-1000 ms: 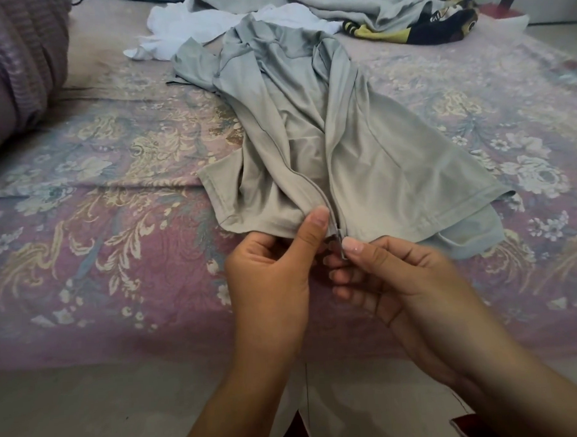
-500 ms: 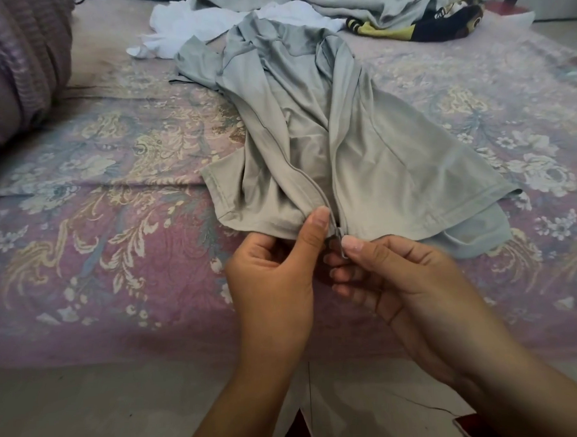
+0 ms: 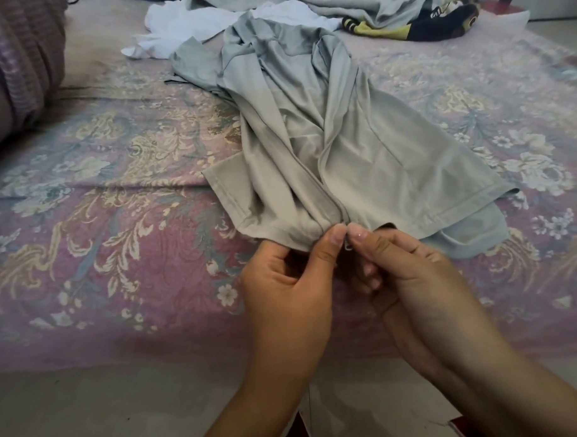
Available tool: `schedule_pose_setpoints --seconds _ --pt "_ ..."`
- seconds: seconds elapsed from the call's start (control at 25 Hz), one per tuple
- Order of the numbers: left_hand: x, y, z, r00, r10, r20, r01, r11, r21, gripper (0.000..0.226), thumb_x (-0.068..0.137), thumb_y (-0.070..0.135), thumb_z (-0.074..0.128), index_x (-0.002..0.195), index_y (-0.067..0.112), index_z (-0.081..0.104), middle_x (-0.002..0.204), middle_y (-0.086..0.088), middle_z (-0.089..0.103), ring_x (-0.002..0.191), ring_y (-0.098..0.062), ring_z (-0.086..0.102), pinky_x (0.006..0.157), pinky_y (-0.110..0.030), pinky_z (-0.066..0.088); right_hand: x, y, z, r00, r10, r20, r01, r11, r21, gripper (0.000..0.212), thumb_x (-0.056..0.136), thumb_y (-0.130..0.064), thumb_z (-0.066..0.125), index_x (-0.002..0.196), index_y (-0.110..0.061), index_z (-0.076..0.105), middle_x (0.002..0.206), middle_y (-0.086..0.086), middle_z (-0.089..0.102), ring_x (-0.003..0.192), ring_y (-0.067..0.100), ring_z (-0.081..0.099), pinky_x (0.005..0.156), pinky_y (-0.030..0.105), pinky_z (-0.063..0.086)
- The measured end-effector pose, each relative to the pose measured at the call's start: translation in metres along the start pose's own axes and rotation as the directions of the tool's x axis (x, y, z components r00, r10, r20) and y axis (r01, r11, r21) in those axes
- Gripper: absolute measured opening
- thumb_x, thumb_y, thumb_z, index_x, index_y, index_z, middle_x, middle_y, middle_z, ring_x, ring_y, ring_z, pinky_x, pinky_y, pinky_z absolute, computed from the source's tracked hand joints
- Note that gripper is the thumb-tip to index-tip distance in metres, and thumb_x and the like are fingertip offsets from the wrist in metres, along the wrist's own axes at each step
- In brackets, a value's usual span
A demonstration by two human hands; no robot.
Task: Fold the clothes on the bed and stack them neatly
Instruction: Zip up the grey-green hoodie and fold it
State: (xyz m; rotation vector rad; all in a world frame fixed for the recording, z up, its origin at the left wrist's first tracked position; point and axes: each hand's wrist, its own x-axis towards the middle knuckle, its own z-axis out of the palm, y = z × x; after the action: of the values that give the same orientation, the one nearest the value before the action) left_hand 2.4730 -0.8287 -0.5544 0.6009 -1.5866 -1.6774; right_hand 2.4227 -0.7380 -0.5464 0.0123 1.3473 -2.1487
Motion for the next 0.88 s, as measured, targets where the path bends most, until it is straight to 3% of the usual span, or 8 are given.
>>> schedule_pose_setpoints --seconds 0.16,0.24,0.36,0.48,0.64,0.88 --pt "0.001 0.0 -0.001 0.998 -0.069 0.008 0.068 0.997 0.031 0.005 0.091 0.007 0.07 0.089 0.003 0.072 0.075 -0.01 0.071 0.064 -0.012 0.062 0.062 -0.026 0.053 0.0 -0.002 -0.001 0.999 0.032 0.044 -0.035 0.997 0.071 0.03 0.093 -0.009 0.065 0.067 -0.008 0.052 0.061 0.005 0.044 0.055 0.011 0.035 0.054 0.021 0.031" --pt "0.002 -0.003 -0.001 0.996 -0.092 -0.002 0.092 0.995 0.028 0.019 0.097 0.013 0.064 0.082 0.001 0.065 0.065 -0.013 0.062 0.054 -0.014 0.052 0.053 -0.028 0.045 0.0 -0.001 -0.001 0.997 0.043 0.068 -0.049 0.994 0.095 0.028 0.093 -0.009 0.065 0.067 -0.007 0.052 0.062 0.006 0.045 0.056 0.012 0.039 0.054 0.022 0.031" --pt "0.002 -0.006 -0.005 0.999 -0.034 0.028 0.031 0.995 0.09 0.026 0.102 0.017 0.058 0.081 0.003 0.064 0.068 -0.011 0.066 0.06 -0.016 0.059 0.058 -0.032 0.049 -0.001 0.001 0.002 0.998 0.021 0.056 -0.026 0.996 0.087 0.029 0.092 -0.01 0.067 0.067 -0.008 0.052 0.061 0.005 0.041 0.054 0.012 0.034 0.054 0.024 0.029" --pt "0.003 -0.006 -0.01 0.998 0.05 0.041 -0.056 0.982 0.181 0.009 0.098 0.016 0.066 0.09 0.013 0.07 0.081 0.001 0.074 0.077 -0.008 0.067 0.071 -0.028 0.055 -0.002 0.0 0.003 0.999 -0.005 0.038 0.003 0.998 0.057 0.029 0.09 -0.011 0.069 0.066 -0.008 0.052 0.06 0.005 0.039 0.054 0.012 0.032 0.053 0.025 0.028" --pt "0.003 -0.01 -0.01 0.995 0.063 0.08 -0.082 0.961 0.265 0.035 0.1 0.021 0.062 0.068 0.011 0.054 0.059 0.002 0.052 0.057 -0.008 0.046 0.054 -0.034 0.04 -0.003 0.0 0.005 1.0 -0.013 0.024 0.012 1.0 0.026 0.028 0.089 -0.01 0.069 0.066 -0.007 0.054 0.06 0.006 0.041 0.053 0.013 0.032 0.053 0.025 0.028" --pt "0.004 -0.014 -0.011 0.966 0.018 0.258 -0.069 0.98 0.188 0.027 0.101 0.007 0.056 0.075 0.002 0.058 0.061 -0.006 0.055 0.058 -0.014 0.052 0.056 -0.034 0.042 -0.001 0.002 0.002 1.0 0.009 0.008 -0.01 0.997 0.073 0.036 0.091 -0.01 0.067 0.061 -0.008 0.048 0.057 0.007 0.037 0.052 0.015 0.034 0.052 0.026 0.029"
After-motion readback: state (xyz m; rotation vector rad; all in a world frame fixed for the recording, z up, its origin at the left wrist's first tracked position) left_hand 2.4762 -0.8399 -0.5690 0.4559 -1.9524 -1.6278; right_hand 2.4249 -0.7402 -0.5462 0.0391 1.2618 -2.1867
